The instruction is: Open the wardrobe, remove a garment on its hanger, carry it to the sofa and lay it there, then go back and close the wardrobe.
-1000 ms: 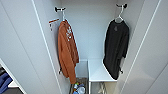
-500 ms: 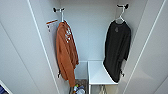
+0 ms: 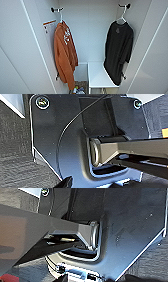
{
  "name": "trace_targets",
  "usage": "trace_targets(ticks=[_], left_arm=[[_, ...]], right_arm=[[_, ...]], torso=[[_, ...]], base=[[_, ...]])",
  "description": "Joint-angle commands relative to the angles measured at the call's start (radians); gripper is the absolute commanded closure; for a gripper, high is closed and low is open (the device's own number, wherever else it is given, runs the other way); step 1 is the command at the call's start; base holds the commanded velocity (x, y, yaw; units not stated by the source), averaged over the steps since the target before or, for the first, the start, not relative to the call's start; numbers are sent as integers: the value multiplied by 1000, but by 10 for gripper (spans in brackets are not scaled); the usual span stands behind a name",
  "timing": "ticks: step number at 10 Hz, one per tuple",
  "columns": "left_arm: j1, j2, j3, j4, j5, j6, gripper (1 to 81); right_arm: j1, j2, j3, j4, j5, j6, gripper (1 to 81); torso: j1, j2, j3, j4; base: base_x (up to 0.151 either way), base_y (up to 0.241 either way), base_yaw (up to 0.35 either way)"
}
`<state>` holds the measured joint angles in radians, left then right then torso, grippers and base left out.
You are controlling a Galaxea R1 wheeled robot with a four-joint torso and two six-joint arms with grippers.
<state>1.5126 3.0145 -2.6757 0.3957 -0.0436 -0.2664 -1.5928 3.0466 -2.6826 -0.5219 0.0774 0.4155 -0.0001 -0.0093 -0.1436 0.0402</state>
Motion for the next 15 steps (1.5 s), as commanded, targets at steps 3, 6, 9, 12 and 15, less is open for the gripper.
trace_targets(ticks=[3, 6, 9, 12, 15], left_arm=[[-27, -2, 2, -6, 54, -1, 10], [-27, -3, 2, -8, 54, -2, 10], [-27, -2, 2, -6, 54, -1, 10], [-27, -2, 2, -8, 54, -1, 10], [-27, 0, 2, -8, 54, -1, 10]], right_arm=[[21, 5, 4, -10, -51, 0, 10], [23, 10, 4, -10, -51, 0, 10], [23, 10, 4, -10, -51, 0, 10], [23, 10, 4, -10, -51, 0, 10], [23, 10, 4, -10, -51, 0, 10]], torso=[[0, 0, 0, 0], [0, 0, 0, 0], [0, 0, 0, 0], [0, 0, 0, 0], [0, 0, 0, 0]], base=[[86, 0, 0], [87, 0, 0], [89, 0, 0], [90, 0, 0], [90, 0, 0]])
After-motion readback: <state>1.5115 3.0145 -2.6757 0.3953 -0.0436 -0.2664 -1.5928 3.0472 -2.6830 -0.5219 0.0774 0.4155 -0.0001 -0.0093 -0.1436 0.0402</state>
